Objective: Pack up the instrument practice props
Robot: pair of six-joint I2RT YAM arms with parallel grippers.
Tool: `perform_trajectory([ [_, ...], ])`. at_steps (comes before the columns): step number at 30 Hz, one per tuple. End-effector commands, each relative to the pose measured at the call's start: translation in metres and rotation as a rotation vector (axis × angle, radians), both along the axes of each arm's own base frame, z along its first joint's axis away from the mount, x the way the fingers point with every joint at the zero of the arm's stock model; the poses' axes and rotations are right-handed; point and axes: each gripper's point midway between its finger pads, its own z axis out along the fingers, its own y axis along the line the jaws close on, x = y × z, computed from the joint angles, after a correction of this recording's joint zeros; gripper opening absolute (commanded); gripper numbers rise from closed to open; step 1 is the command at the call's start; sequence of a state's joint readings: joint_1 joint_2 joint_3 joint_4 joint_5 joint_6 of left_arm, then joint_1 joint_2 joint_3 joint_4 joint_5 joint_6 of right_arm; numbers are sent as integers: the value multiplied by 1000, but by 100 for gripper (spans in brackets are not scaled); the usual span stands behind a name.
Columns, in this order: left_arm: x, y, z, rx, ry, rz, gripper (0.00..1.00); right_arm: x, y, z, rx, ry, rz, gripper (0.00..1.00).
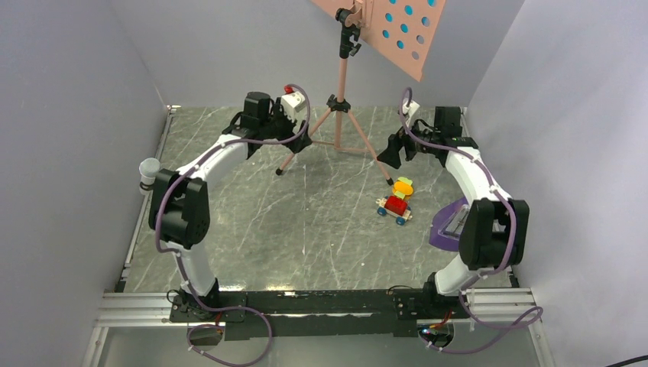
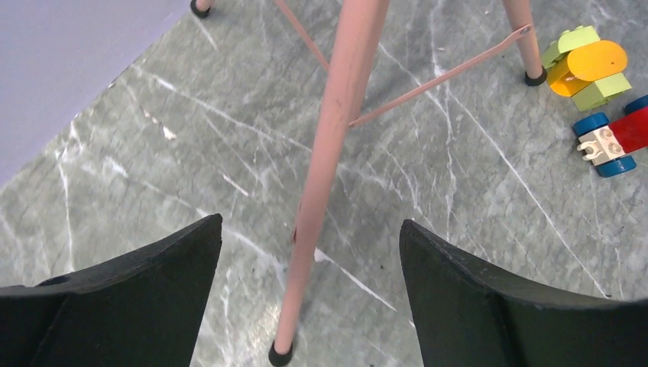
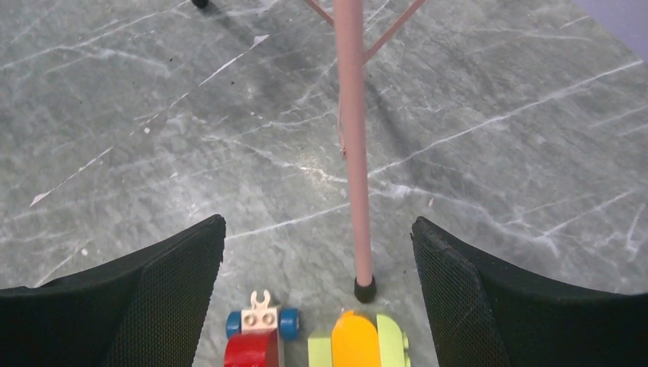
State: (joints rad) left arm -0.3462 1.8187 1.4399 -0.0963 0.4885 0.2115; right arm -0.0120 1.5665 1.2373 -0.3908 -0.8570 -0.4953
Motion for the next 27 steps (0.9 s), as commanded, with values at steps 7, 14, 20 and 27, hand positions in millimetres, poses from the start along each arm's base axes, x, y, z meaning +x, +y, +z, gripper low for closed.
perform_trajectory([
  [7, 25, -21, -1, -6, -44, -127, 87, 53, 58, -9, -101, -154, 151, 91],
  [14, 44, -14, -11, 34, -76, -61, 86, 57, 84, -27, -181, -187, 226, 90],
  [20, 61, 6, -14, 74, -105, 16, 86, 18, 107, -35, -164, -137, 316, 84],
  [27, 79, 39, -12, 126, -146, 101, 86, -20, 127, -21, -138, -149, 413, 80],
])
